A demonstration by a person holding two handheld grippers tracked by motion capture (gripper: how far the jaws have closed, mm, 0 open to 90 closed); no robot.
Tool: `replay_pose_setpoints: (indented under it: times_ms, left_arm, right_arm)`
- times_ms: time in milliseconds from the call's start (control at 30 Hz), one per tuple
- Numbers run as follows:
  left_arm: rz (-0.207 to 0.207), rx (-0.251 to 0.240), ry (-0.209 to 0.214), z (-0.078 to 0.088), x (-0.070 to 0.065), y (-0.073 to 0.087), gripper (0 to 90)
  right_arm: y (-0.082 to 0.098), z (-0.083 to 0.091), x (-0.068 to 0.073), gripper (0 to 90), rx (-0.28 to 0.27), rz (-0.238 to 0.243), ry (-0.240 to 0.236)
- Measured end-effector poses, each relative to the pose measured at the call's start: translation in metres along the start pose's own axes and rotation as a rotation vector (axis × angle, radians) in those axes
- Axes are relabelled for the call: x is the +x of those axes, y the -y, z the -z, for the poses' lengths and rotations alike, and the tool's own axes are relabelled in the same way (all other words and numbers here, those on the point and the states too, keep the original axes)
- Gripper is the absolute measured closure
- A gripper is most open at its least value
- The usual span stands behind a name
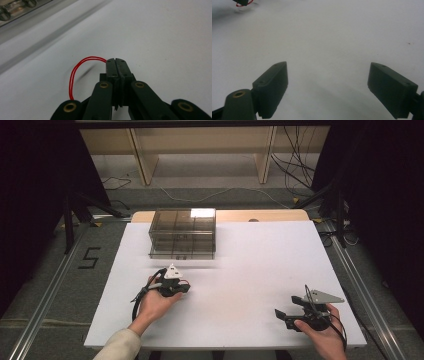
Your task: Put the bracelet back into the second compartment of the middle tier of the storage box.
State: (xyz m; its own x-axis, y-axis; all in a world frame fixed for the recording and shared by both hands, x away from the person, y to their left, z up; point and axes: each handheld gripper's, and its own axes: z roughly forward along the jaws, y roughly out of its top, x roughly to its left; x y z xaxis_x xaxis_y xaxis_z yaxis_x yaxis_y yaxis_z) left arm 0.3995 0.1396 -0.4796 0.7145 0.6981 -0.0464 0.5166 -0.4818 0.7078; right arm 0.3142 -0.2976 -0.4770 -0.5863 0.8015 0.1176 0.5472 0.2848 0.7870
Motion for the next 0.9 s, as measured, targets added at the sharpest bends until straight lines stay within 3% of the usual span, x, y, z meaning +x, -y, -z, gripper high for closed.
replay_pose_setpoints:
  times_ms: [900]
  left_arm:
    - [-0.018, -0.052, -0.037, 0.012, 0.003, -0.009, 89.8]
  right_arm:
    - [0.000, -0.001, 0.000, 17.5, 0.002, 0.001, 0.000]
